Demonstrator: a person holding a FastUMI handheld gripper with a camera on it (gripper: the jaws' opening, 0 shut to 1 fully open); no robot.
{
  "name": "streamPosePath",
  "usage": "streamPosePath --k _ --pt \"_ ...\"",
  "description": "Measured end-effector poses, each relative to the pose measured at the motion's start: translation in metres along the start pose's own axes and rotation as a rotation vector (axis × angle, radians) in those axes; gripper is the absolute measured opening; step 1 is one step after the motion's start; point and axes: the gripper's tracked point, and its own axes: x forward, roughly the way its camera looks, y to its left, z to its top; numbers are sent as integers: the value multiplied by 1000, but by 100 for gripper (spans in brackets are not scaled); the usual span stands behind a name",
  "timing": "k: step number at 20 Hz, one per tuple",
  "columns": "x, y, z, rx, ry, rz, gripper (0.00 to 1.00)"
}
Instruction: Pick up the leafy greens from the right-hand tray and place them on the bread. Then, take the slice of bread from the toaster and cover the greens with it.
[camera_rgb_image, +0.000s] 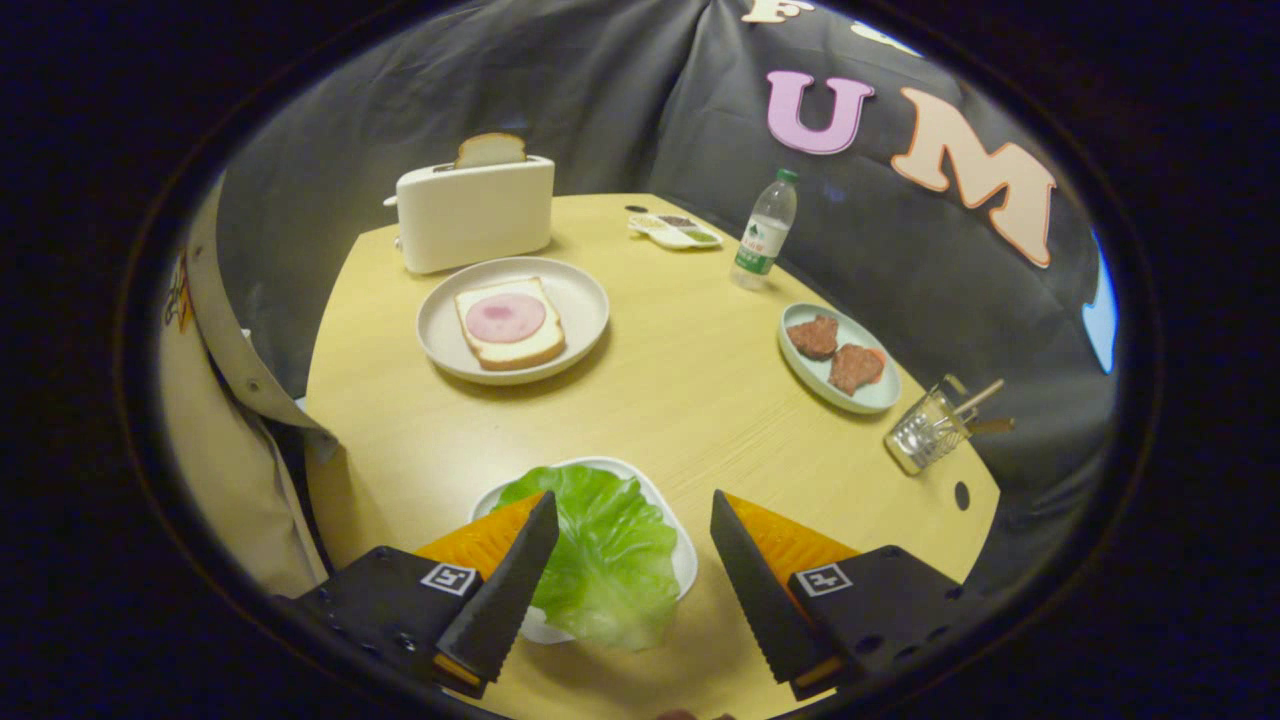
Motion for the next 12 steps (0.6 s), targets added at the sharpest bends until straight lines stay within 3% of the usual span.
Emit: streamPosePath --k 12 --pt "23 21 -56 125 138 61 99"
